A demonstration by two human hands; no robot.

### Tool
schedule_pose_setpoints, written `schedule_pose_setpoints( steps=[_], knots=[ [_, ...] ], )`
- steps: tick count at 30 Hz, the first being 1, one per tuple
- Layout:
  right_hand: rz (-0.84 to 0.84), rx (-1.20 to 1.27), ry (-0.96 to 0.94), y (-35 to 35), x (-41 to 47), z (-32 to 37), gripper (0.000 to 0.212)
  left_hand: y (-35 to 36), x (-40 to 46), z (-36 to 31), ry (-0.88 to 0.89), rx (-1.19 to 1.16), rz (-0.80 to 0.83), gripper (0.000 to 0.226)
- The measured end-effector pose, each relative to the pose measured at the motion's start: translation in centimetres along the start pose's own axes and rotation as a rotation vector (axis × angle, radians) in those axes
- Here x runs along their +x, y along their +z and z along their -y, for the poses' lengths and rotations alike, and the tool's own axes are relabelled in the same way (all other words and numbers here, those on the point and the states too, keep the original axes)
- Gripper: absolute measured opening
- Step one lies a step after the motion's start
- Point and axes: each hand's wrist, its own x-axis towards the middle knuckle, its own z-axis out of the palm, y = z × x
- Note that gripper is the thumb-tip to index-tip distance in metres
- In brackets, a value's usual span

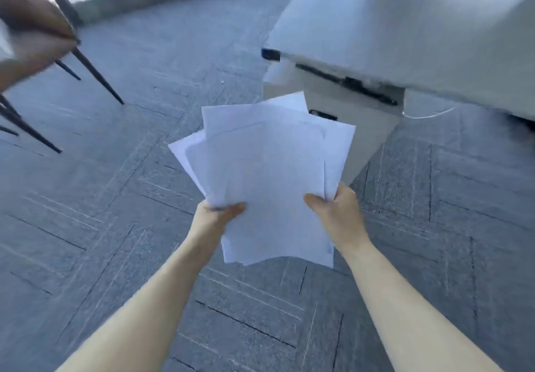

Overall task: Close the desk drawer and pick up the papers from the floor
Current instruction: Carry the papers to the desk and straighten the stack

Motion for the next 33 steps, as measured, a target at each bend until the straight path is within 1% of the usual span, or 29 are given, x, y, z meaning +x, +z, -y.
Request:
schedule_pose_setpoints(
  steps=[2,4,7,8,10,13,15,18,21,22,23,24,26,28,31,33],
  knots=[
    [-0.028,0.022,-0.073,-1.4,-1.6,8.5,0.020,1.7,-1.8,-8.5,0.096,-0.014,-0.008,0.024],
    [-0.082,0.032,-0.161,-3.2,-2.7,16.1,0.018,3.9,-3.0,-16.6,0.194,-0.034,0.007,0.028],
    [-0.160,0.065,-0.295,-6.4,-2.9,24.9,0.025,8.5,-3.6,-26.6,0.306,-0.021,0.063,0.029],
    [-0.195,0.066,-0.334,-7.6,-2.6,27.4,0.027,10.3,-3.4,-29.3,0.330,-0.009,0.077,0.028],
    [-0.275,0.076,-0.401,-10.4,-1.8,31.3,0.020,14.1,-2.5,-33.5,0.368,0.000,0.109,0.024],
    [-0.333,0.137,-0.458,-14.6,0.3,34.9,0.019,20.3,-0.7,-37.4,0.426,0.035,0.130,0.020],
    [-0.356,0.158,-0.478,-17.7,2.8,36.1,0.017,24.4,1.2,-38.9,0.444,0.025,0.124,0.010],
    [-0.366,0.179,-0.499,-22.1,8.1,37.3,0.015,29.9,5.2,-40.0,0.454,0.022,0.085,0.013],
    [-0.325,0.193,-0.469,-25.5,13.7,36.8,0.033,34.2,9.0,-39.8,0.428,0.048,0.049,0.024],
    [-0.310,0.196,-0.438,-26.4,15.4,36.0,0.038,35.1,10.2,-39.4,0.415,0.047,0.050,0.022],
    [-0.293,0.184,-0.396,-27.0,16.8,35.3,0.038,35.9,11.1,-38.7,0.392,0.044,0.052,0.019],
    [-0.281,0.164,-0.352,-27.6,18.0,34.4,0.032,36.3,11.9,-37.7,0.355,0.047,0.052,0.017],
    [-0.238,0.123,-0.320,-28.8,19.8,33.0,0.005,36.9,13.2,-35.5,0.275,0.070,0.046,0.019],
    [-0.201,0.088,-0.312,-29.8,21.2,32.2,0.026,37.2,14.2,-33.9,0.204,0.107,0.044,0.023],
    [-0.192,0.098,-0.356,-30.9,21.9,33.1,0.031,38.0,15.8,-33.5,0.155,0.133,0.049,0.033],
    [-0.165,0.047,-0.374,-31.4,22.4,34.5,0.044,38.4,16.9,-33.9,0.151,0.152,0.061,0.039]
  ],
)
